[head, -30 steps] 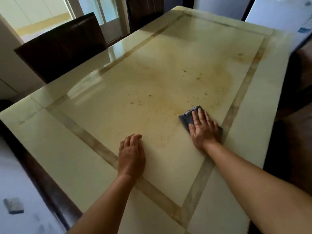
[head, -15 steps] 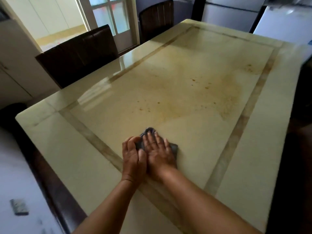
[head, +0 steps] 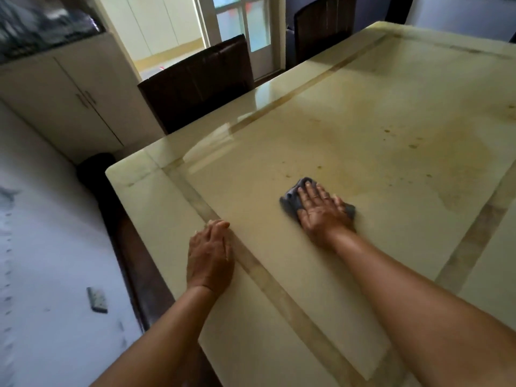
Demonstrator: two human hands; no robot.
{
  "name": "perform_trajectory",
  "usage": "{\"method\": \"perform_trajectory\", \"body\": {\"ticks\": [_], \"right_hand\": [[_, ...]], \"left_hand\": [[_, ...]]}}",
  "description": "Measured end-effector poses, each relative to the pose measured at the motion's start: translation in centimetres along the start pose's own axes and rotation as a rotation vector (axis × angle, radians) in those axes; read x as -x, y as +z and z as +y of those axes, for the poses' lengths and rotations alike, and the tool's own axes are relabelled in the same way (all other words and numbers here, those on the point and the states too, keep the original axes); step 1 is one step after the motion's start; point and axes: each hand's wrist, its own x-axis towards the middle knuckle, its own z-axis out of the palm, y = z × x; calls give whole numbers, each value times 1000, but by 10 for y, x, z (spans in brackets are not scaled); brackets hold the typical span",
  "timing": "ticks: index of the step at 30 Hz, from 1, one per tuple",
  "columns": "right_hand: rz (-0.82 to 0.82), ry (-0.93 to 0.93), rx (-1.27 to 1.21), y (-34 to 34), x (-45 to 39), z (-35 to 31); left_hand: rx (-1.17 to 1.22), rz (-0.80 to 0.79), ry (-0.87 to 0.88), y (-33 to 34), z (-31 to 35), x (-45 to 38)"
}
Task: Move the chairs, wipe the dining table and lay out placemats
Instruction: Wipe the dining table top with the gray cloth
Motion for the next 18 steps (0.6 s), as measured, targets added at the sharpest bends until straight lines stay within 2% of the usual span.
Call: {"method": "perform_trajectory", "body": {"ticks": [5,8,10,14,16,18], "right_hand": [[95,292,-1,-11,-51,17],[72,314,-9,-4,-57,-19],[31,159,5,10,-51,-63],[-82,-333,99,50,-18,-164],[-143,-509,185,58,-7,-182],[-156,-591,198,53,-8,-176]], "left_hand": [[171,47,-70,1,-17,-6],[215,78,-52,1,-19,-7],[268,98,-43,1,-20,-5],[386,240,-22,-3,-22,-2],[425,337,1,-4,-25,-2],[468,381,-4,-7,-25,-3]]}}
